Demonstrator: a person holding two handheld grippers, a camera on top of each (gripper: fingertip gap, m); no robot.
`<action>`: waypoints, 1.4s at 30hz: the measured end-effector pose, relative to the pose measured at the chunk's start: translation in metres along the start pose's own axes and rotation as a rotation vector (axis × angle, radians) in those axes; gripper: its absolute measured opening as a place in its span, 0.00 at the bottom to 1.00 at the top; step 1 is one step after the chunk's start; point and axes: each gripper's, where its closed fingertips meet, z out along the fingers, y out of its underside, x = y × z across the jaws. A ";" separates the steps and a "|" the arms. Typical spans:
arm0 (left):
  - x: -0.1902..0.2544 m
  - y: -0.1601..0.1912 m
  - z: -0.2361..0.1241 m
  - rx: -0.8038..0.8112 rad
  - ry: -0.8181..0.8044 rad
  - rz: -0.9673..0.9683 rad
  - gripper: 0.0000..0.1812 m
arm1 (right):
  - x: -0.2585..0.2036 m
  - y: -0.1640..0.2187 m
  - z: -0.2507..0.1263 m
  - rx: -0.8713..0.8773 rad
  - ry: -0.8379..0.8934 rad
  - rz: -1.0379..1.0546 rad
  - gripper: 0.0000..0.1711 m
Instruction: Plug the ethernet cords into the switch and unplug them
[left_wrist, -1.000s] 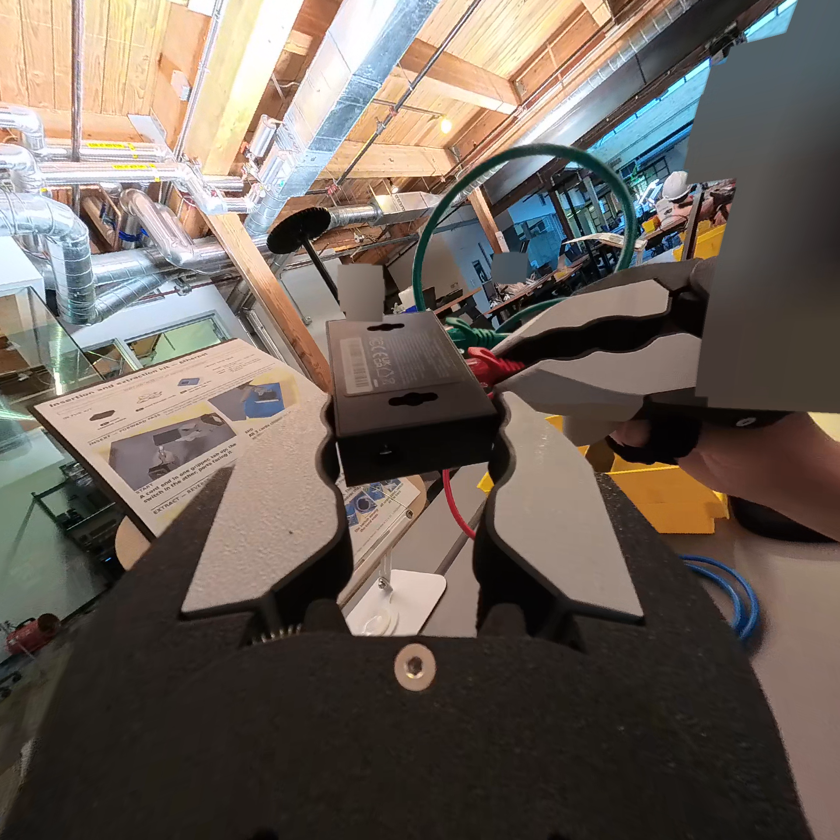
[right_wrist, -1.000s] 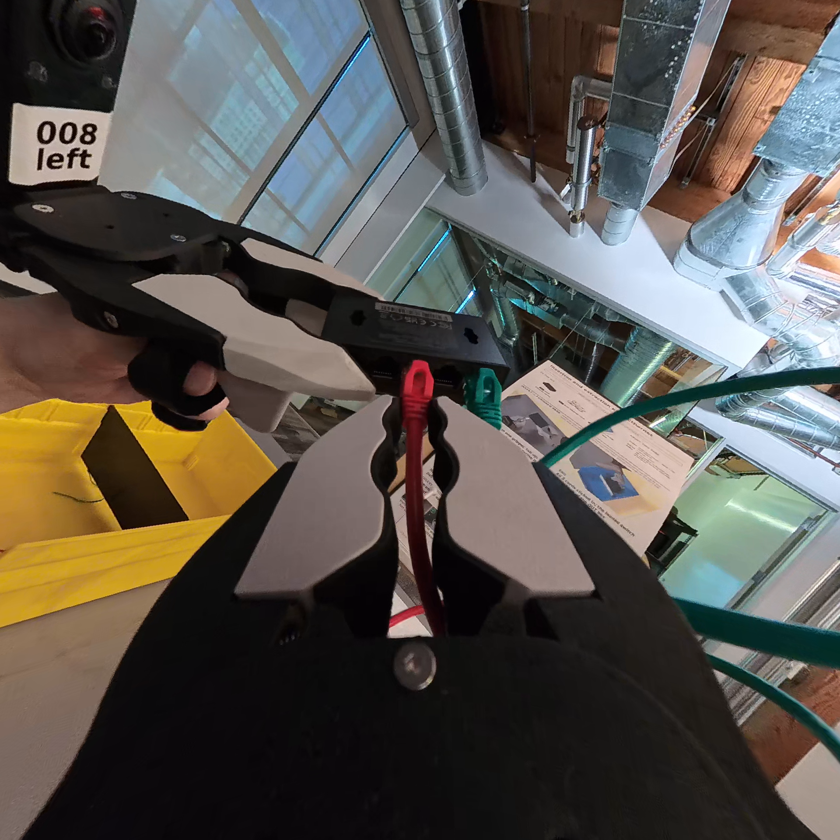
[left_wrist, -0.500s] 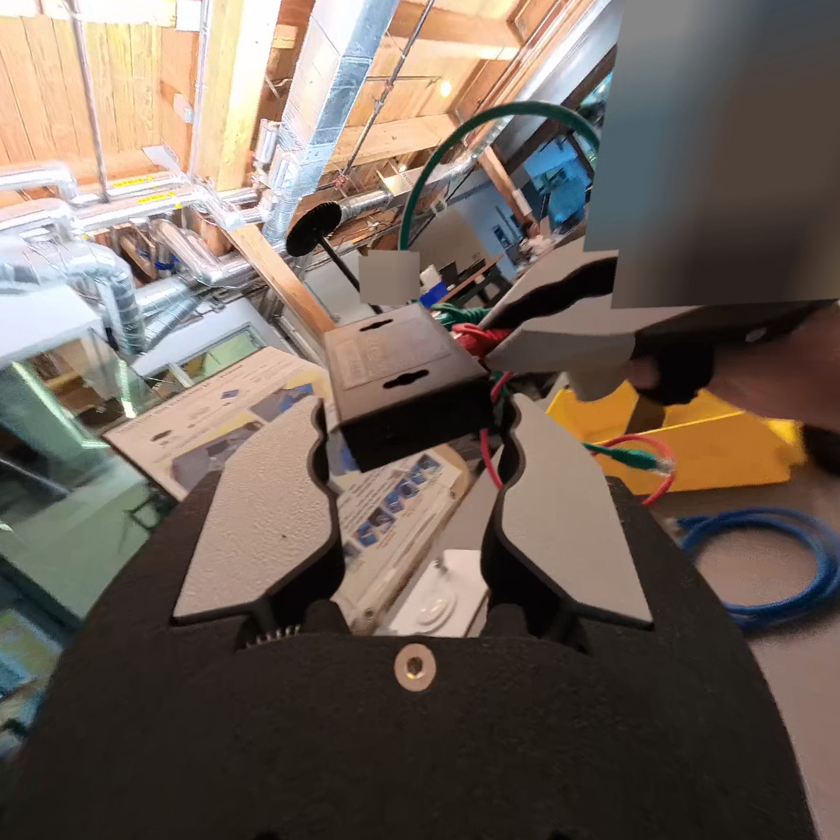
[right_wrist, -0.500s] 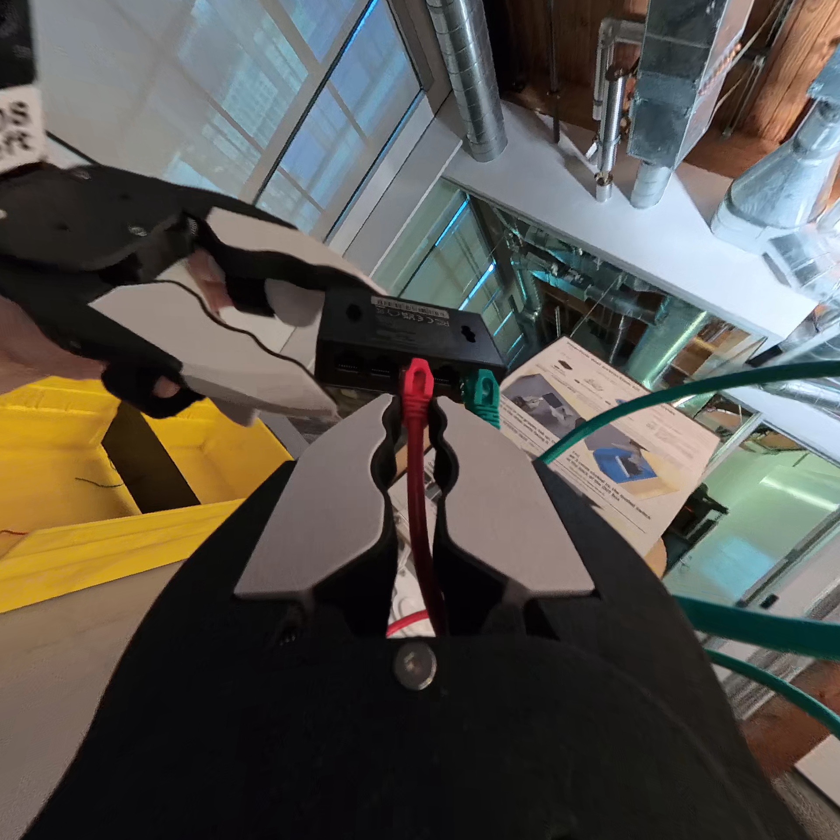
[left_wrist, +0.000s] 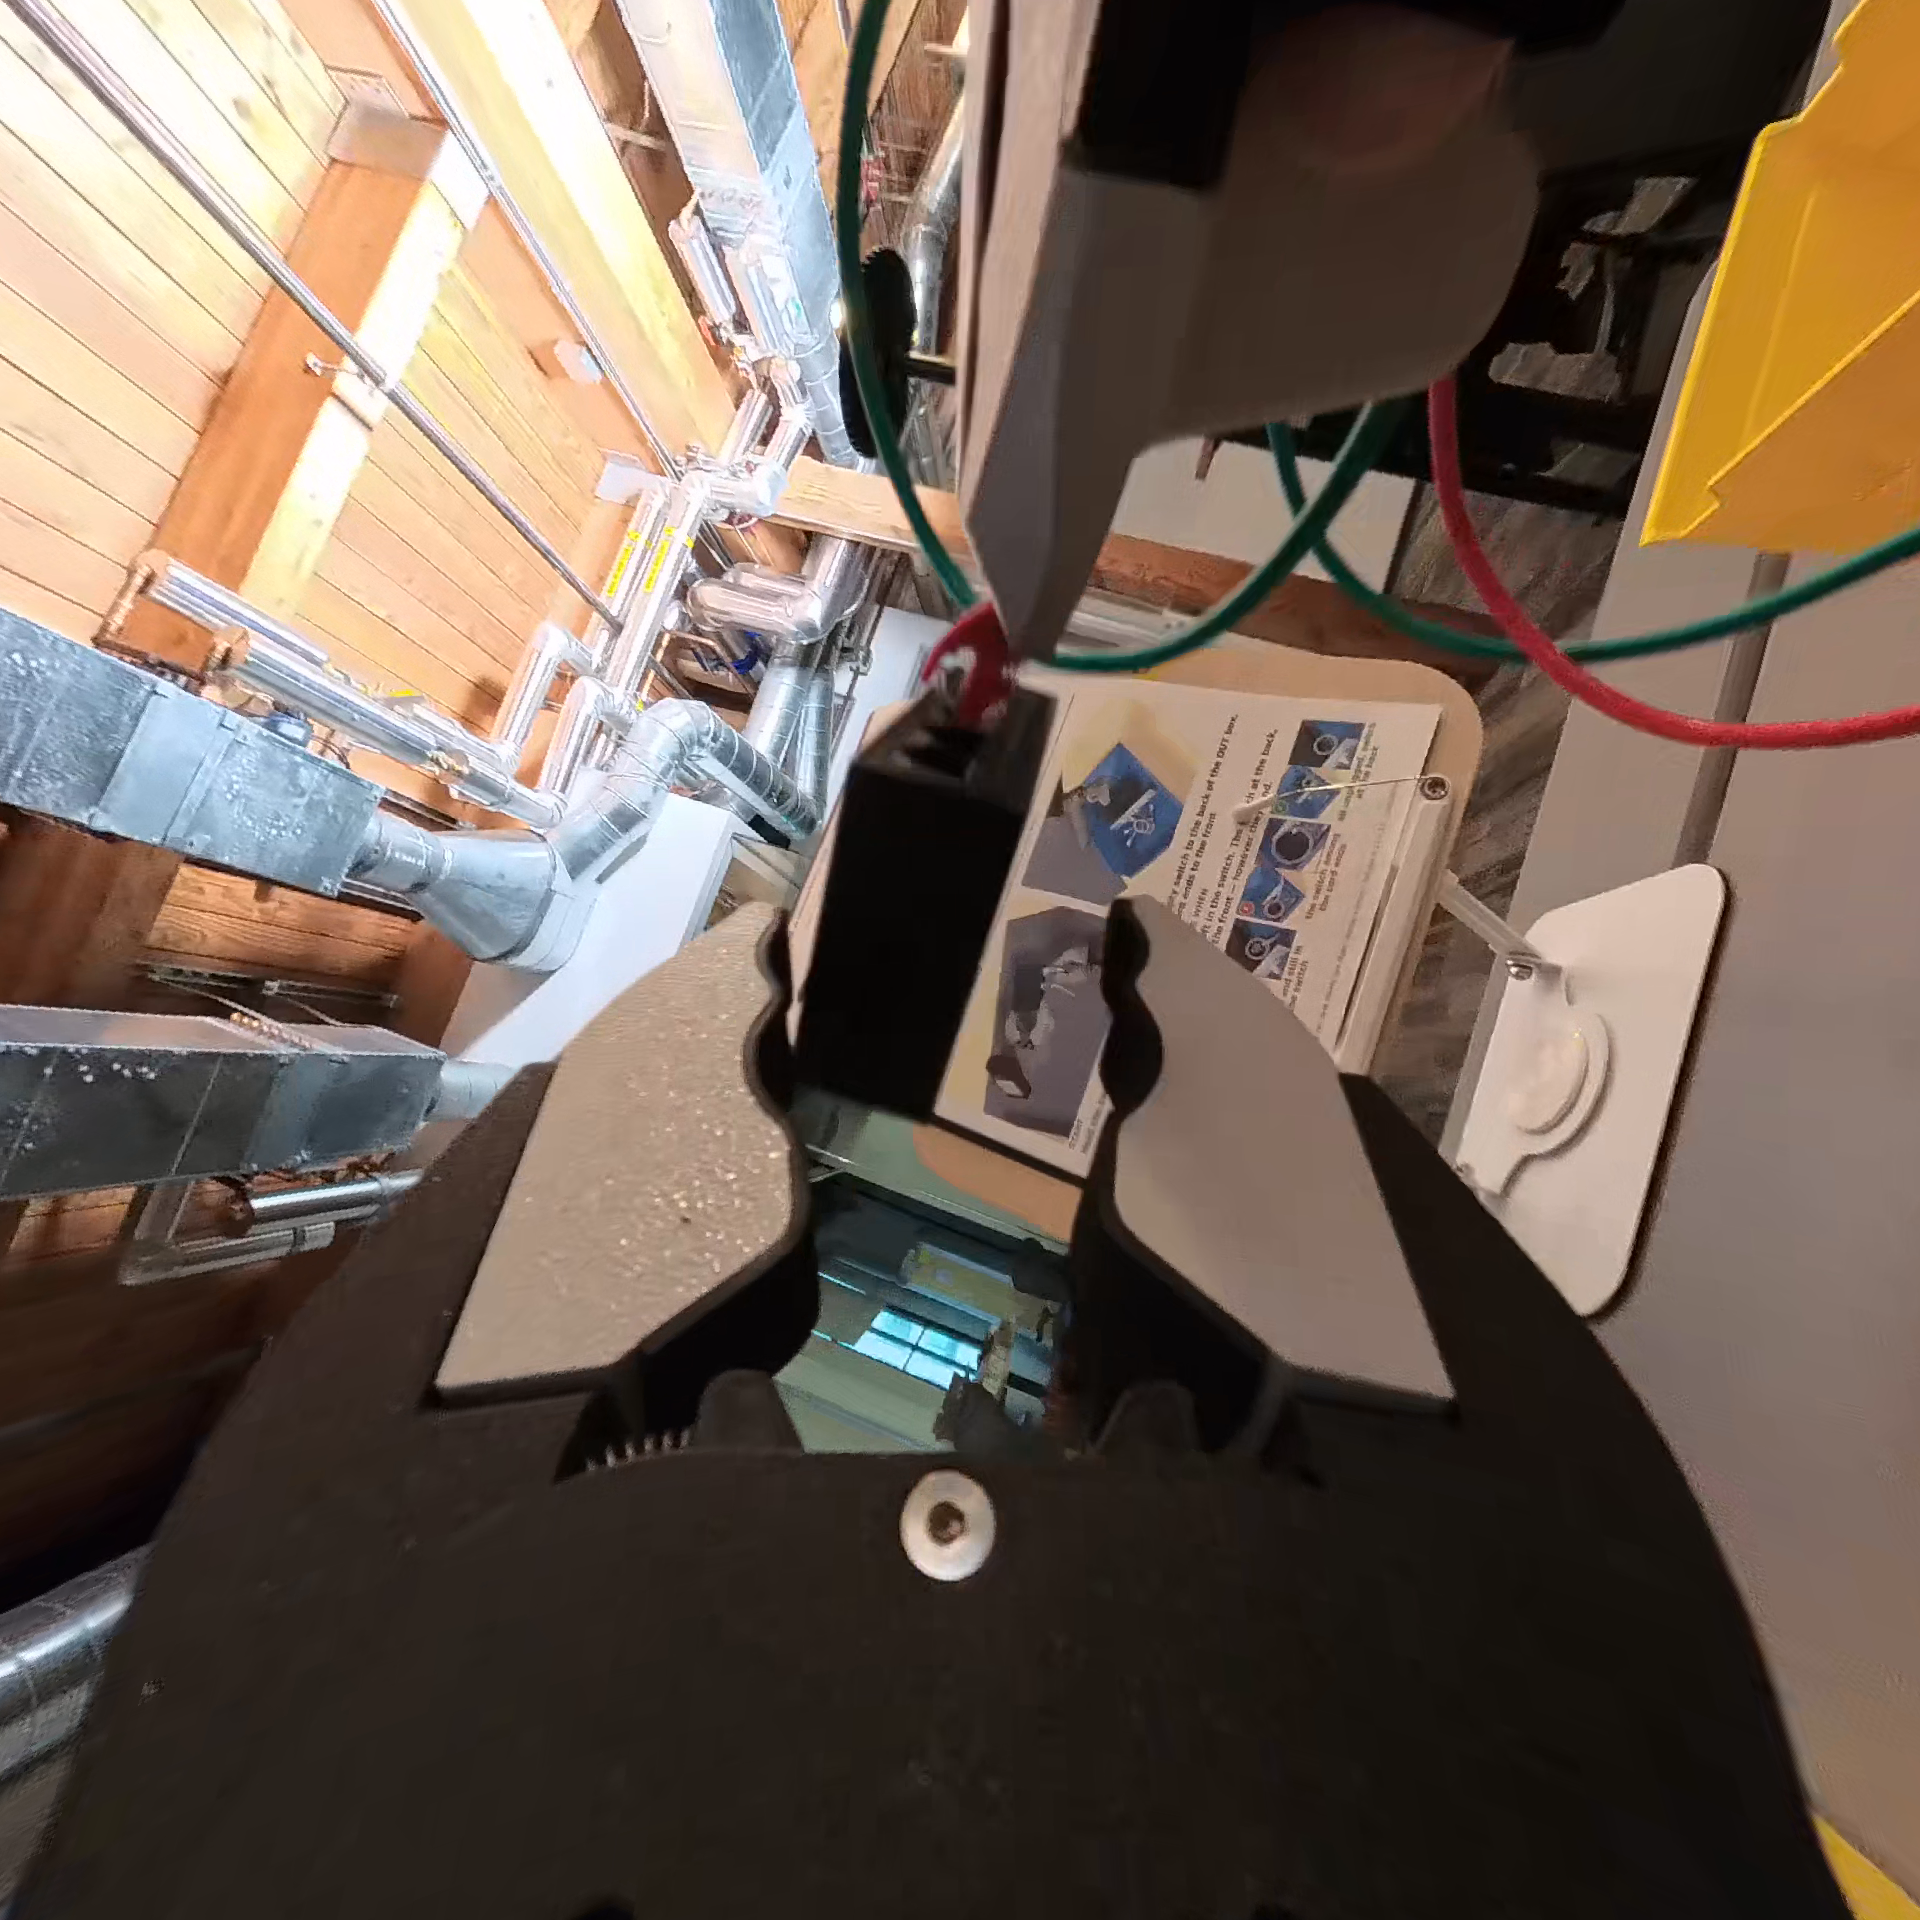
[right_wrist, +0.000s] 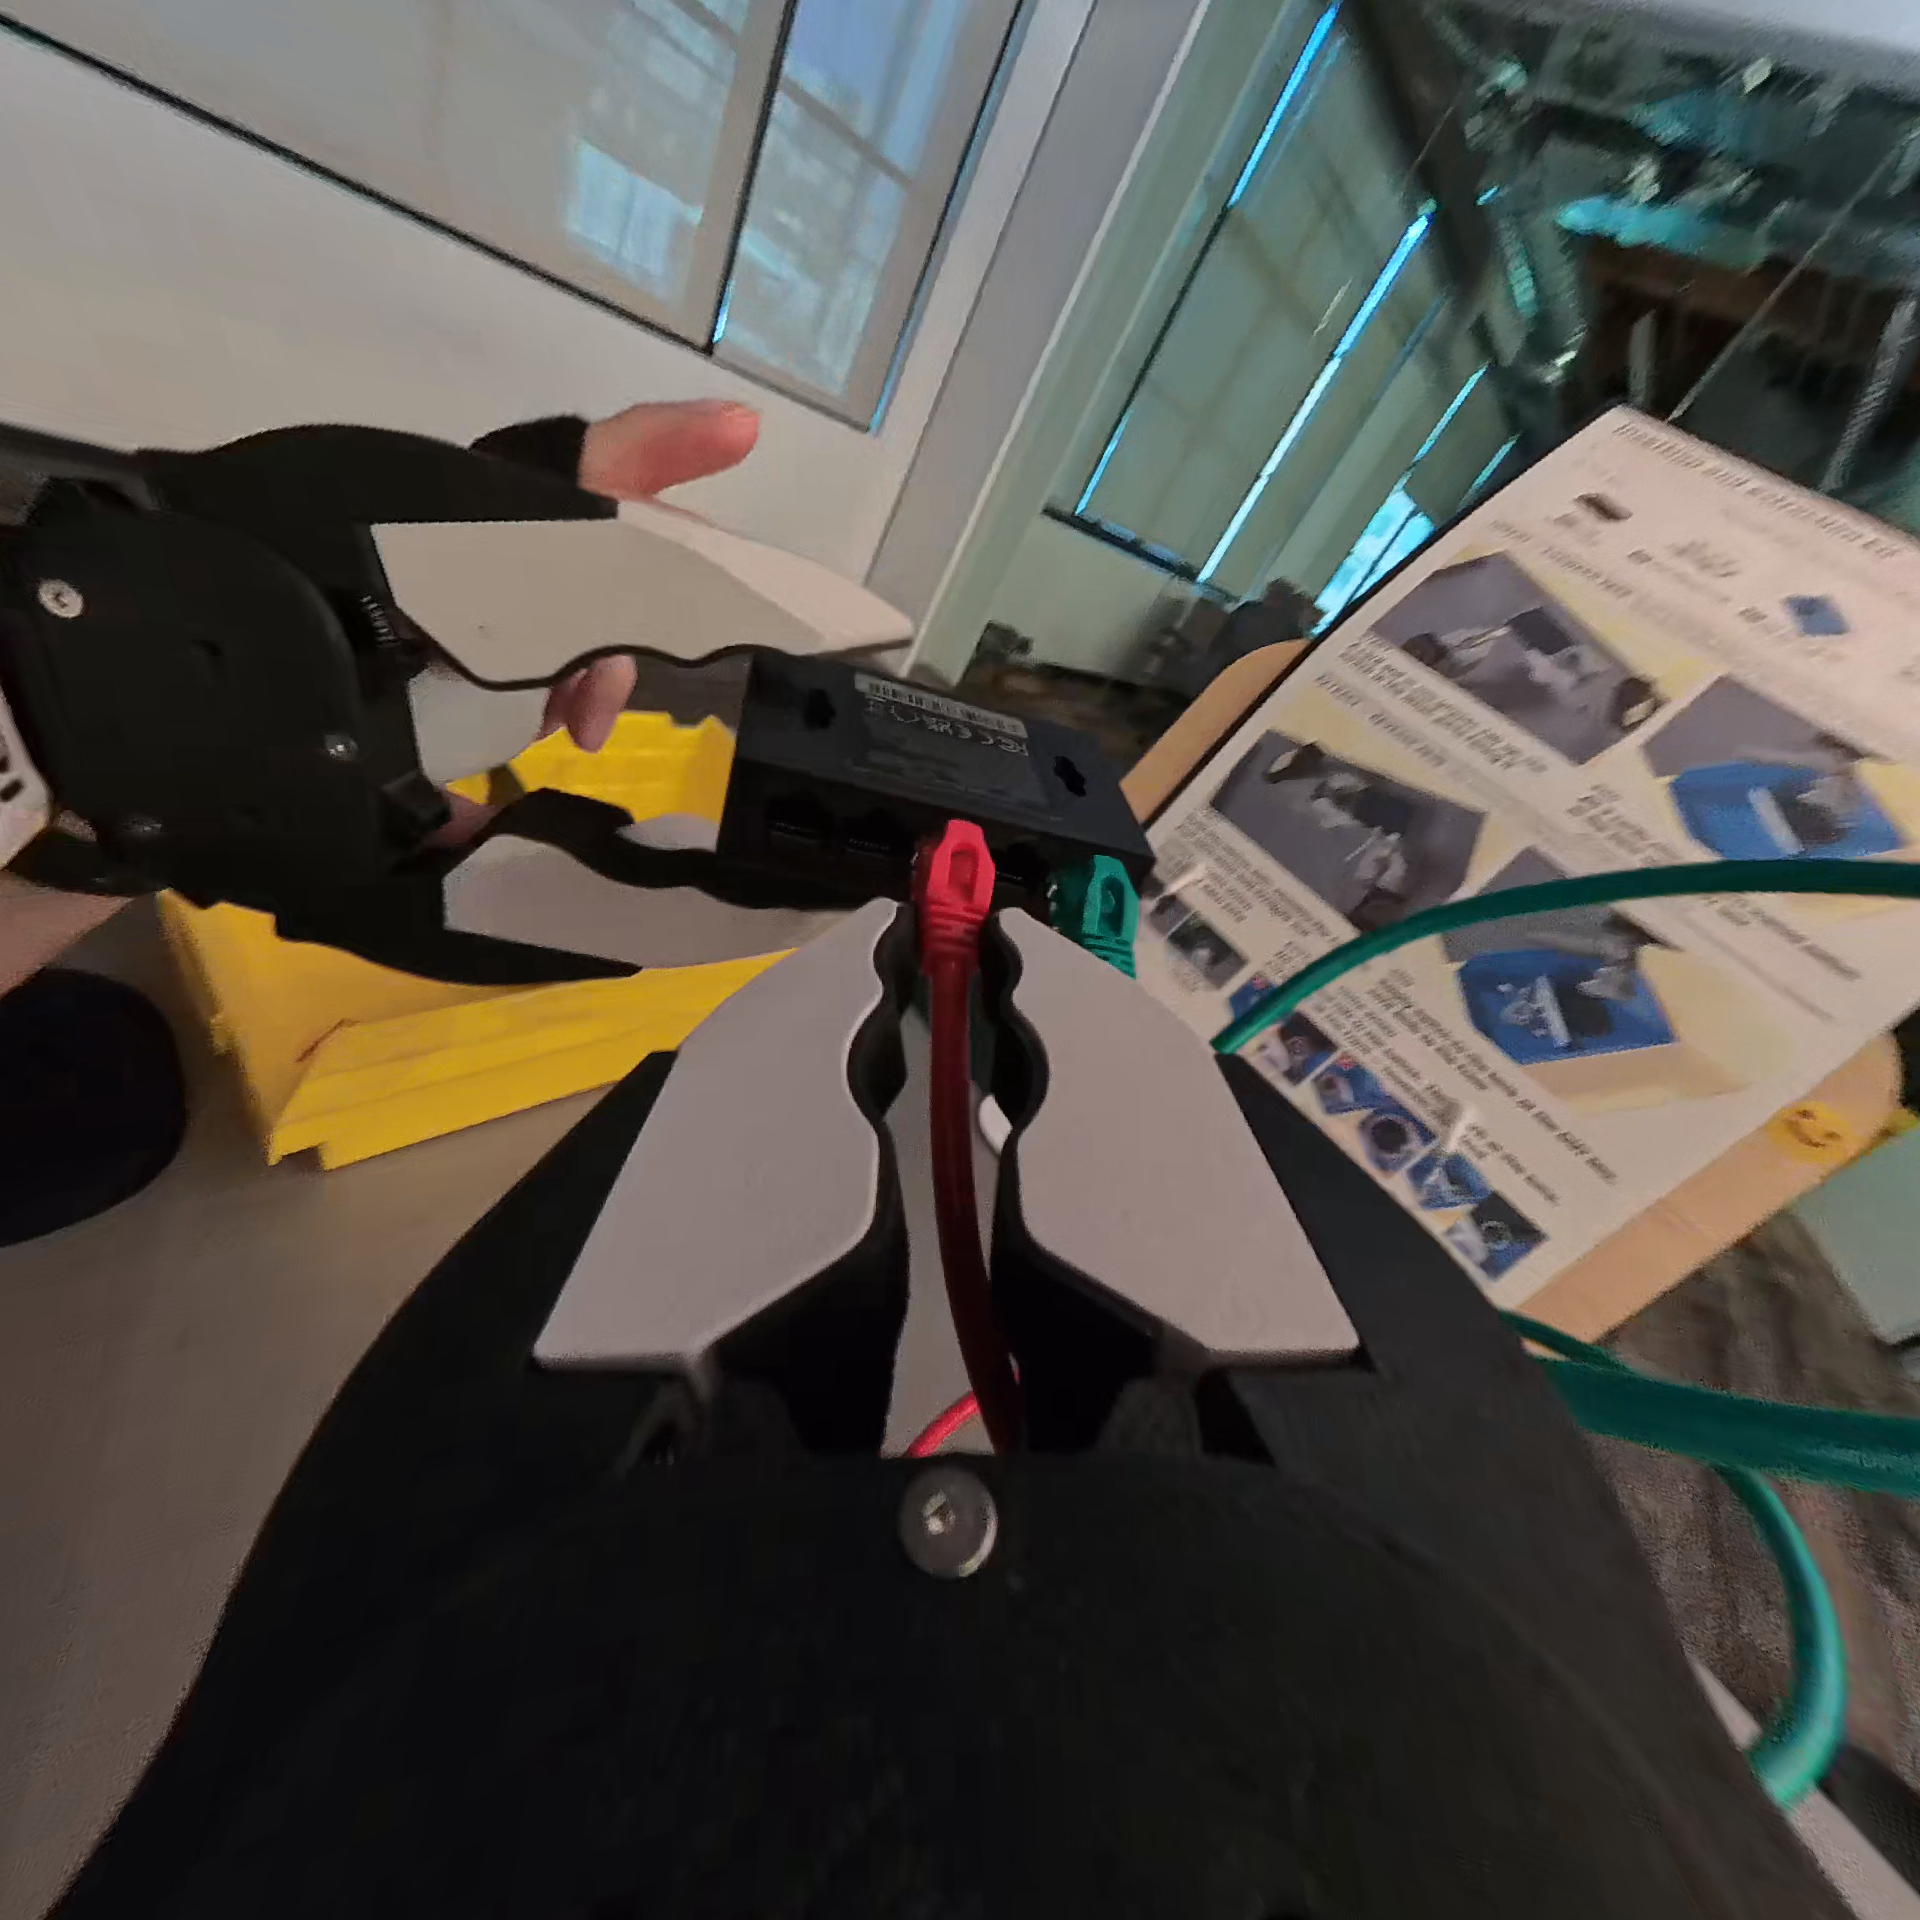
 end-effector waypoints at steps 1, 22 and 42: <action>0.002 -0.003 0.000 0.015 0.001 0.002 0.28 | -0.003 0.005 0.002 -0.032 -0.028 0.005 0.07; 0.011 0.015 0.004 -0.072 0.036 0.154 0.15 | -0.007 0.005 0.000 -0.024 -0.032 -0.132 0.09; -0.049 0.073 -0.020 -0.231 -0.085 0.057 0.15 | -0.055 0.217 -0.058 -0.453 -0.094 0.540 0.06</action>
